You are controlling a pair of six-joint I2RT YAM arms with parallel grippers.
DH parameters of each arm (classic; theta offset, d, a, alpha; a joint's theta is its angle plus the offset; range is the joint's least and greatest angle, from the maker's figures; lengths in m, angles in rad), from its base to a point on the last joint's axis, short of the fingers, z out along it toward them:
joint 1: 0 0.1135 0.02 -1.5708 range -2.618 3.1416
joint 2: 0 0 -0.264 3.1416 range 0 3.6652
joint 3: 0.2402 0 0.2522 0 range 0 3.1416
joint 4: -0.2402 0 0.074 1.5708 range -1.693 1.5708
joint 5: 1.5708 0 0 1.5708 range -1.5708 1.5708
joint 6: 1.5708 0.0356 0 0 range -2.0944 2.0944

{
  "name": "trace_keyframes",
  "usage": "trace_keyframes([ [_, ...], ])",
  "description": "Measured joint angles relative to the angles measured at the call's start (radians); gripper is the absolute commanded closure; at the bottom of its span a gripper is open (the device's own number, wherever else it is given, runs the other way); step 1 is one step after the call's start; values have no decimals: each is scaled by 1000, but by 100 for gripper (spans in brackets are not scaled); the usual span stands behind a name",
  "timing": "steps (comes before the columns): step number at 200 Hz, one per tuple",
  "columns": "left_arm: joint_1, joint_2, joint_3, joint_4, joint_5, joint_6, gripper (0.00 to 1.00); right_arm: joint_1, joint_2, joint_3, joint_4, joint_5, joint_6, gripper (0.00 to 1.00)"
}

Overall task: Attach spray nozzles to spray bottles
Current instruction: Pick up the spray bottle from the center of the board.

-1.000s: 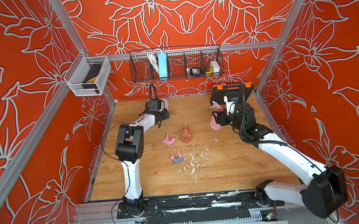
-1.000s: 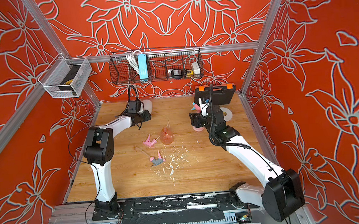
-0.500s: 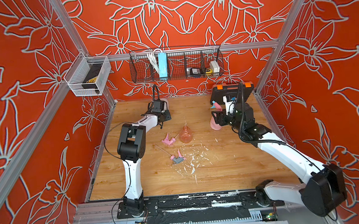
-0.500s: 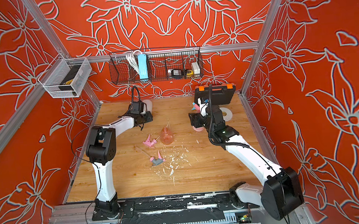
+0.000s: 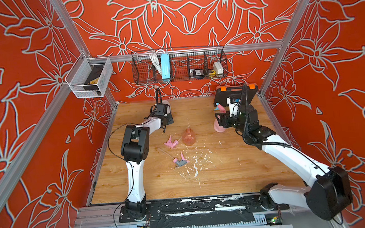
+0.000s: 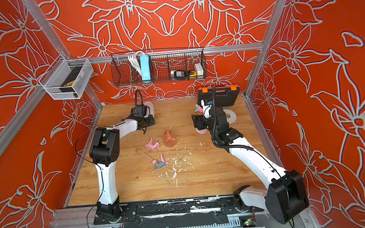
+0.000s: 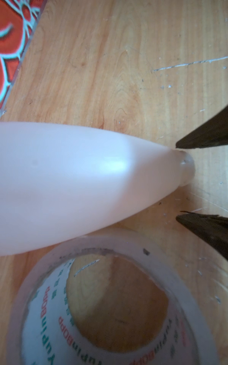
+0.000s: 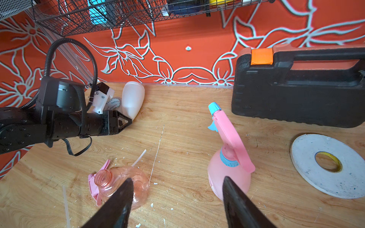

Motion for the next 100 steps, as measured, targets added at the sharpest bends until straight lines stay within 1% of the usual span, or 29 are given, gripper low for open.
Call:
trace_keyframes([
  [71,0,45,44,9,23,-68,51,0,18,0,0,-14,0,30],
  [100,0,66,75,6,30,-100,54,0,21,0,0,-27,0,30],
])
